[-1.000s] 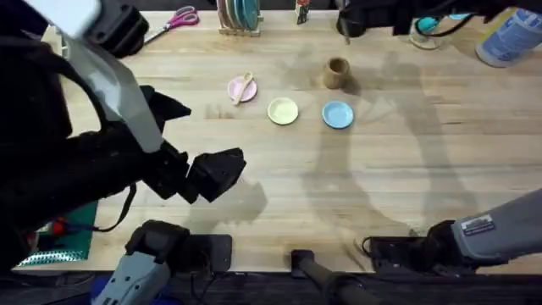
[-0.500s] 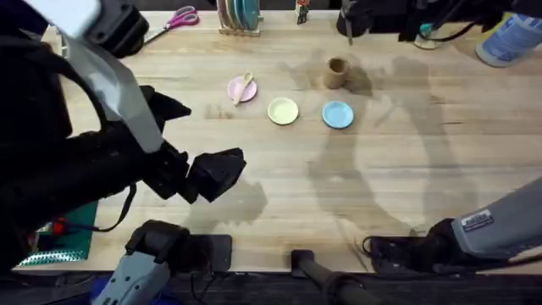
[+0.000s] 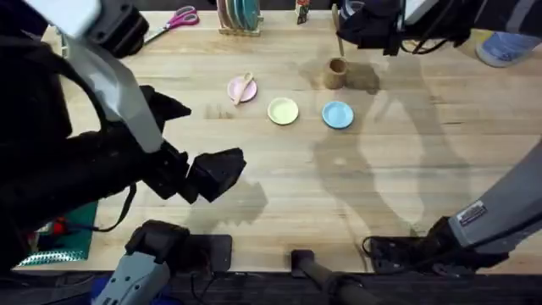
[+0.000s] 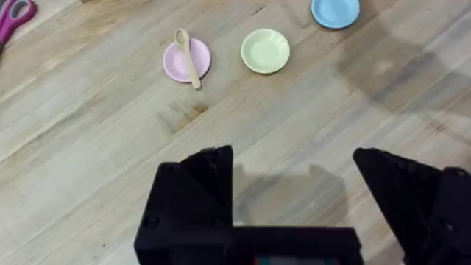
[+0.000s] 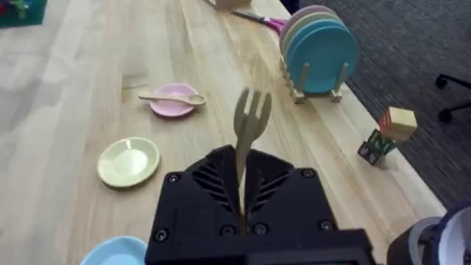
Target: Pick up a utensil and set it on the pink plate, then put the other utensil in the container.
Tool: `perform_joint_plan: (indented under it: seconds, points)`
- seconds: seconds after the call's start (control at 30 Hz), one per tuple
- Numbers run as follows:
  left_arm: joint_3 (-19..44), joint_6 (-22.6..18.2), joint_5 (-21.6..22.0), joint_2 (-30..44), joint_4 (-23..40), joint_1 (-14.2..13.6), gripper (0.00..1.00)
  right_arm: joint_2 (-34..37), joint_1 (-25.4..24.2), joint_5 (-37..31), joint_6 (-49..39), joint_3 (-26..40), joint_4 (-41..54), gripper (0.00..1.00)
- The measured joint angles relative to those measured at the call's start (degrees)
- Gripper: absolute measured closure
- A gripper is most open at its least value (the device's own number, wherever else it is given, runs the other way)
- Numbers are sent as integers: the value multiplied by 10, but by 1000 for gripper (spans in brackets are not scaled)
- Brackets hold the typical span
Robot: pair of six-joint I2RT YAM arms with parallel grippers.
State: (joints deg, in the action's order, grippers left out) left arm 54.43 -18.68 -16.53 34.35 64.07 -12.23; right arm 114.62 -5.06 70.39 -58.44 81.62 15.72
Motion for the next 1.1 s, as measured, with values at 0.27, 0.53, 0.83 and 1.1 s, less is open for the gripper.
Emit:
perform_joint_plan:
  seconds: [0.27,0.53,0.83,1.1]
  points:
    - [0,0,0,0,0,0,7,42,0,23,-4,0,-24,971]
    - [0,0,0,0,0,0,7,81,0,30,-4,0,-59,971]
    - [0,0,0,0,0,0,7,104,-7,30,-3,0,-63,971]
    - [0,0,0,0,0,0,8,124,-11,30,-4,0,-62,971]
